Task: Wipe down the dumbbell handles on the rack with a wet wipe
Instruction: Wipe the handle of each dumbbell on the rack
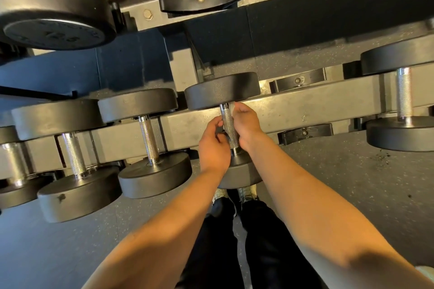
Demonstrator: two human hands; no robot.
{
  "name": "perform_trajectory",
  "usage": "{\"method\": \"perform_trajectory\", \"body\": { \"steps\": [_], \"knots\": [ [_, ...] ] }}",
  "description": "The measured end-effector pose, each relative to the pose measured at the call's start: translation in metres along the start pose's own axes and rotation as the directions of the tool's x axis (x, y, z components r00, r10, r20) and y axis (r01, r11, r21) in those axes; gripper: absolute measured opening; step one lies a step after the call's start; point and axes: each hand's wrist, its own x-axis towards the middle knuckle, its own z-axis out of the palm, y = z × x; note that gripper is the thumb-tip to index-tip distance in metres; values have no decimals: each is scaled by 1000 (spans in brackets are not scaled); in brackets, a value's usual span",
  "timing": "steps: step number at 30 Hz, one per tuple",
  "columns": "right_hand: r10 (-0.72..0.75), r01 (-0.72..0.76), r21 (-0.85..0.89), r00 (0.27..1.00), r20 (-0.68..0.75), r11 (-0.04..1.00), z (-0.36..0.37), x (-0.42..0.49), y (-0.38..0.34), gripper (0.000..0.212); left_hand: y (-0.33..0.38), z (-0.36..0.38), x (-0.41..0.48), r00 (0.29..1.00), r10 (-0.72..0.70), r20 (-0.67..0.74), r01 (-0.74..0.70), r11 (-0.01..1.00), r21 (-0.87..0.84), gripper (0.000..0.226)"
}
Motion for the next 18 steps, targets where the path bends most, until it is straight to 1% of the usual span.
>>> {"method": "perform_trajectory", "body": {
  "steps": [2, 4, 6, 8, 10, 12, 14, 15, 16, 17, 18],
  "knots": [
    [15, -14, -17, 998, 67, 1000, -5, 2, -5, 32, -1, 0, 1, 1000, 2, 0, -2, 1000, -12, 54],
    [-29, 38, -96, 995, 94, 995, -9, 0, -3, 31, -3, 0, 2, 1000, 4, 1, -4, 1000, -26, 53],
    [-60, 80, -220, 994, 96, 972, -13, -2, 4, 37, -4, 0, 2, 1000, 13, -1, -13, 1000, -22, 53],
    [-66, 95, -381, 994, 88, 920, -20, -4, 12, 42, -5, 1, 3, 1000, 15, 1, -15, 1000, -16, 52],
    [-83, 128, -541, 991, 107, 831, -26, -5, 15, 39, -6, 2, 3, 1000, 18, 3, -18, 1000, -15, 51],
    [-64, 166, -725, 984, 166, 669, -31, -4, 14, 29, -7, 3, 4, 1000, 27, 0, -27, 1000, -7, 51],
    [-10, 168, -861, 983, 186, 481, -36, -5, 14, 37, -9, 3, 5, 999, 32, -3, -32, 999, 3, 50],
    [7, 171, -885, 981, 193, 434, -39, -5, 14, 37, -10, 3, 5, 999, 33, -6, -33, 999, 7, 50],
    [-1, 181, -884, 980, 200, 431, -41, -5, 14, 33, -10, 2, 4, 999, 33, -8, -33, 999, 9, 51],
    [-29, 192, -854, 979, 203, 484, -43, -5, 14, 29, -10, 2, 4, 999, 33, -8, -33, 999, 9, 51],
    [-60, 192, -770, 979, 197, 609, -45, -5, 14, 29, -10, 2, 5, 999, 31, -8, -31, 999, 8, 51]
  ]
}}
